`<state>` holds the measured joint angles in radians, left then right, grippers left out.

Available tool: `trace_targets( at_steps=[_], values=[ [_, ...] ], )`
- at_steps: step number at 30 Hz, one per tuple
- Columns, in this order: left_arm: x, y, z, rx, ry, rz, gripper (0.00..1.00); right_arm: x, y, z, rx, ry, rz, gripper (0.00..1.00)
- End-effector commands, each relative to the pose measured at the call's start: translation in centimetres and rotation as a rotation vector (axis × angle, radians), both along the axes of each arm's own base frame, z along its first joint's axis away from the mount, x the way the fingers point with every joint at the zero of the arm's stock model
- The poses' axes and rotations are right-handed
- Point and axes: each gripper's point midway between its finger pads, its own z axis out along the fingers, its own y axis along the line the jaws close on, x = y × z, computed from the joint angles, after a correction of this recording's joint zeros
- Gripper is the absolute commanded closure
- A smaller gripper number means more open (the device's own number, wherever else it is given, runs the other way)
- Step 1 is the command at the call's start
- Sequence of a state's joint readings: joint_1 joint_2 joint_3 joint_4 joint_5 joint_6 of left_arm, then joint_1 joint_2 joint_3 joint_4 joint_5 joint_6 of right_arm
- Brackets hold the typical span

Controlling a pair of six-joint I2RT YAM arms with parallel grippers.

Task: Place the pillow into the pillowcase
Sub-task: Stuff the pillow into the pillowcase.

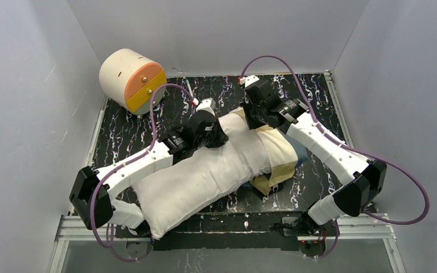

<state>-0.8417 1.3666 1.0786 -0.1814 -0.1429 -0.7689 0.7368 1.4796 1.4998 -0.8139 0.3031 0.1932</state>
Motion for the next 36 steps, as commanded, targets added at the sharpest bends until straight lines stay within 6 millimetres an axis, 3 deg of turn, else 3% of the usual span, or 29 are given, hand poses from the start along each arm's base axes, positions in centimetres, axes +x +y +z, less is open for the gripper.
trace_targets(
  at_steps=[1,4,6,9,12,14,16,19,22,25,27,29,32,36],
  values=[
    [3.1,-1.2,5.2,-0.108,-0.127,0.097,1.00,-1.2,6.7,6.8,0.304,-0.034,0.194,0.99],
    [3.9,-1.9,5.7,-0.114,-0.128,0.114,1.00,-3.4,10.9,9.1,0.513,0.004,0.332,0.99],
    [4.4,-2.1,5.7,-0.115,-0.123,0.128,1.00,-4.7,12.5,8.9,0.567,0.035,0.368,0.99],
    [5.1,-1.9,6.8,-0.139,-0.144,0.175,1.00,-6.6,14.0,8.4,0.642,0.089,0.396,0.99],
    [6.0,-1.5,9.3,-0.167,-0.199,0.226,1.00,-7.1,14.6,9.8,0.752,0.087,0.394,0.99],
    [6.5,-1.0,10.9,-0.166,-0.231,0.255,1.00,-6.1,13.8,10.8,0.745,0.040,0.325,0.99],
    [6.5,-0.6,11.1,-0.154,-0.235,0.267,1.00,-4.4,11.9,10.8,0.686,-0.033,0.210,0.99],
    [5.3,-0.4,7.8,-0.135,-0.167,0.242,1.00,-2.7,8.1,7.7,0.533,-0.076,0.032,0.99],
    [2.9,-0.4,3.3,-0.158,-0.060,0.193,1.00,-4.0,5.1,3.2,0.433,-0.010,-0.064,0.99],
    [1.0,-1.0,1.8,-0.177,-0.034,0.088,1.00,-5.5,3.0,1.3,0.419,0.019,-0.114,0.99],
    [0.4,-1.2,2.2,-0.152,-0.044,0.028,0.86,-6.0,1.8,1.1,0.406,0.005,-0.134,0.99],
    [0.2,-0.6,3.5,-0.100,-0.063,0.008,0.68,-5.8,0.6,1.4,0.374,-0.025,-0.151,0.91],
    [0.2,0.9,5.6,-0.021,-0.111,0.005,0.42,-4.9,0.3,4.1,0.354,-0.100,-0.124,0.80],
    [1.3,4.6,6.1,0.134,-0.123,0.101,0.28,-2.7,0.9,8.0,0.328,-0.234,-0.055,0.66]
  ],
)
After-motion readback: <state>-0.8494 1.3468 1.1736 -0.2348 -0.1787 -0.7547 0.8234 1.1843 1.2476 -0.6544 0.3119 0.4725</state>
